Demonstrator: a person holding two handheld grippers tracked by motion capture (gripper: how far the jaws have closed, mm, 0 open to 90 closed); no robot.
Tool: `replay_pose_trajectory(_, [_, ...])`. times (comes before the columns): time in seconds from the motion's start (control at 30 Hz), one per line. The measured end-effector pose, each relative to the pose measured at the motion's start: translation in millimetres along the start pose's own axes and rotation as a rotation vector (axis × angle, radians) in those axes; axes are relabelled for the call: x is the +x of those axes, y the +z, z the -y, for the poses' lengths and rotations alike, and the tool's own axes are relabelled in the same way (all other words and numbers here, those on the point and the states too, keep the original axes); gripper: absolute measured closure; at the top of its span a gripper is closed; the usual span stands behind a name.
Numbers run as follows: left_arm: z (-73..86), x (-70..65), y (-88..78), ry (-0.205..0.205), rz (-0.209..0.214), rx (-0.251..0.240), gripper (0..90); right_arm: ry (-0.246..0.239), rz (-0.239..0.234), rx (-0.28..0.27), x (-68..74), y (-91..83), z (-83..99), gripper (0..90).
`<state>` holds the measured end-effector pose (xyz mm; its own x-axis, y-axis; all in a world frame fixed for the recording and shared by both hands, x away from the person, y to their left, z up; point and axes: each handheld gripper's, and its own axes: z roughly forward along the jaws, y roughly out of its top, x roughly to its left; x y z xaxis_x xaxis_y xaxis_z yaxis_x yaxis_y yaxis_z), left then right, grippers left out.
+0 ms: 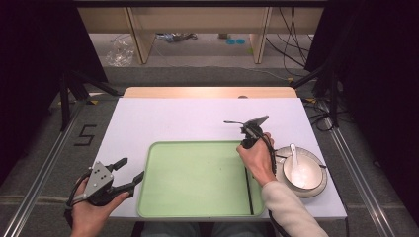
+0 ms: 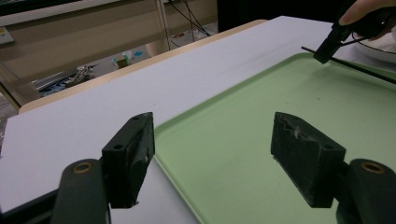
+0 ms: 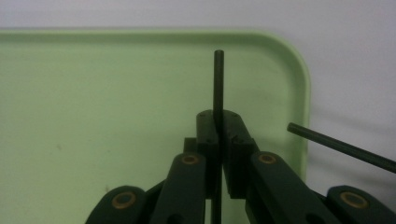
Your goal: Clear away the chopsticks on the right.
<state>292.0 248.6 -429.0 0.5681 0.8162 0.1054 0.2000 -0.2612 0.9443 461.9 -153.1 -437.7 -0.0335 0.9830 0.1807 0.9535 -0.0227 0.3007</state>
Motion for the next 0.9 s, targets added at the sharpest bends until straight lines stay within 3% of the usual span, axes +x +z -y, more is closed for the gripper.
replay_pose_trajectory(0.03, [0.0,0.0,0.0,0.0,0.0,0.0,30.5,-0.015,0.004,0.007,-2.5,1.2,0.5,87.6])
replay_pose_trajectory(0.2, [0.0,0.1,0.2,0.001,0.002,0.001,30.5,0.015,0.006,0.007,-2.7,2.3,-0.2,87.1])
replay_pose_trajectory(0.3, [0.0,0.1,0.1,0.003,0.002,0.001,30.5,-0.025,0.005,0.0,-2.7,-2.4,0.5,80.1])
replay_pose_trajectory(0.43, [0.0,0.0,-0.2,0.0,0.002,-0.001,30.5,-0.112,-0.014,-0.039,-3.7,-16.1,-0.3,78.7])
replay_pose_trajectory(0.47, [0.0,0.2,-0.3,0.002,0.002,-0.002,30.5,-0.157,-0.017,-0.058,-5.2,-22.3,-1.4,78.4])
replay_pose_trajectory(0.53, [0.1,0.3,-0.4,0.001,0.002,-0.002,30.5,-0.358,-0.012,-0.117,-10.6,-34.0,-4.6,72.2])
replay_pose_trajectory(0.57, [0.0,0.1,0.0,0.002,0.003,0.0,30.5,-0.627,0.069,-0.18,-20.9,-45.3,-10.0,67.4])
replay_pose_trajectory(0.63, [-0.2,-0.1,0.2,0.005,0.003,0.001,30.5,-0.801,0.135,-0.187,-27.2,-54.2,-11.1,65.5])
replay_pose_trajectory(0.67, [-0.2,-0.1,0.2,0.005,0.003,0.001,30.5,-0.801,0.135,-0.187,-27.2,-54.2,-11.1,65.5])
replay_pose_trajectory(0.7, [-0.3,-0.1,0.6,0.003,0.004,0.0,30.5,-0.943,0.139,-0.163,-33.4,-56.8,-11.2,63.0])
replay_pose_trajectory(0.73, [-0.3,-0.1,0.6,0.003,0.004,0.0,30.5,-0.996,0.131,-0.147,-35.7,-56.2,-10.1,62.3])
replay_pose_trajectory(0.83, [-0.4,-0.5,1.2,0.003,0.004,0.002,30.5,-1.106,0.184,-0.066,-42.6,-50.4,-8.4,61.1])
replay_pose_trajectory(0.87, [-0.4,-0.5,1.2,0.003,0.004,0.002,30.5,-1.106,0.184,-0.066,-42.6,-50.4,-8.4,61.1])
replay_pose_trajectory(0.9, [-0.4,-0.3,1.2,0.004,0.005,0.001,30.5,-1.139,0.189,-0.02,-45.7,-45.2,-7.2,61.0])
